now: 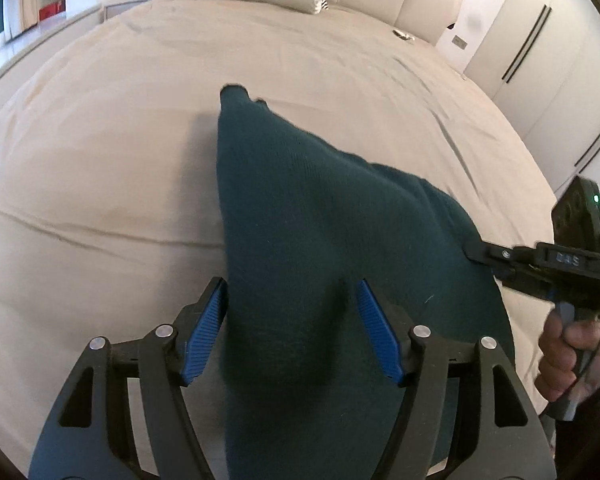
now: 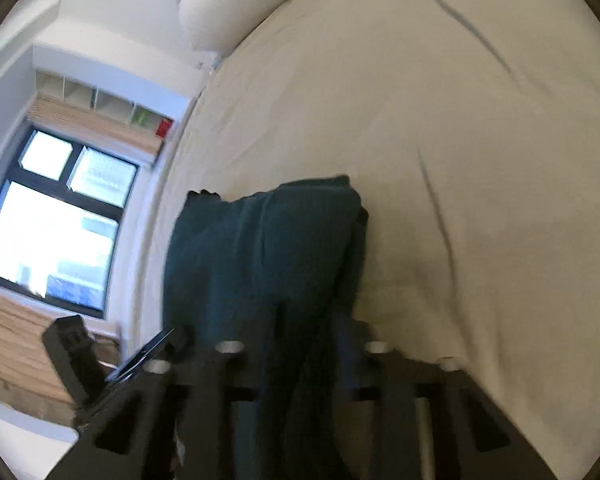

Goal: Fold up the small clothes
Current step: 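Open the right gripper to release the folded sweater on the bed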

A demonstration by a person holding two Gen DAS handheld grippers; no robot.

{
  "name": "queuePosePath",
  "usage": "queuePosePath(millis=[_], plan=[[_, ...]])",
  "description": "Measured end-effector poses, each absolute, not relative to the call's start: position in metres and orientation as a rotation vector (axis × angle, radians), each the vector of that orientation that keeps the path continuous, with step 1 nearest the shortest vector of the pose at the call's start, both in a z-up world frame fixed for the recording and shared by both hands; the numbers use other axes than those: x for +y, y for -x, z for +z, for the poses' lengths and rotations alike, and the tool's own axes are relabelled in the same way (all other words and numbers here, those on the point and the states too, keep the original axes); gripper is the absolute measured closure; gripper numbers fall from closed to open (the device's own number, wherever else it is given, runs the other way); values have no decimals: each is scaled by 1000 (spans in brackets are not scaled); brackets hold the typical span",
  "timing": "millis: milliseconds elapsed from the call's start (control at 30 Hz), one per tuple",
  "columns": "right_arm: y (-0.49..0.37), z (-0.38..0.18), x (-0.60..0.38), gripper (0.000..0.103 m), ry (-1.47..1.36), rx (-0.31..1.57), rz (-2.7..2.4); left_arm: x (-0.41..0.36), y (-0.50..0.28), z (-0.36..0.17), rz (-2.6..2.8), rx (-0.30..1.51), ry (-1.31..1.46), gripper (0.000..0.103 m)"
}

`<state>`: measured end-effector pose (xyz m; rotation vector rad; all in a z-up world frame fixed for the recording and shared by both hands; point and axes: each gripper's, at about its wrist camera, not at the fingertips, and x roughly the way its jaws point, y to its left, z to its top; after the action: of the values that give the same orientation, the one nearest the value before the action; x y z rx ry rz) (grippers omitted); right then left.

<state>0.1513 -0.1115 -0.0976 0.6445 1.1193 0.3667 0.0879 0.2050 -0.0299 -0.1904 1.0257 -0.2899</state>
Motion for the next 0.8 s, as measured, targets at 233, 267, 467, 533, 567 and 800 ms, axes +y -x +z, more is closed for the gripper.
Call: queuePosePath(millis=[233, 267, 467, 533, 567, 800], plan=[[-153, -85, -108, 90, -428, 992, 314, 196, -80, -43, -279, 1017, 159, 34], [-158, -107, -118, 90, -487, 1052, 284, 198, -79, -49, -277, 1021, 163, 31], [-144, -112, -144, 70, -567, 1044, 258, 210, -77, -63, -286, 1007, 219, 15], [-133, -94, -150, 69, -540, 1017, 196, 210, -70, -52, -249, 988, 199, 15], [-126, -82, -150, 69, -529, 986, 189, 209, -67, -46, -241, 962, 193, 15], [-94, -78, -98, 67, -420, 1030, 370, 195, -65, -59, -243, 995, 122, 15]])
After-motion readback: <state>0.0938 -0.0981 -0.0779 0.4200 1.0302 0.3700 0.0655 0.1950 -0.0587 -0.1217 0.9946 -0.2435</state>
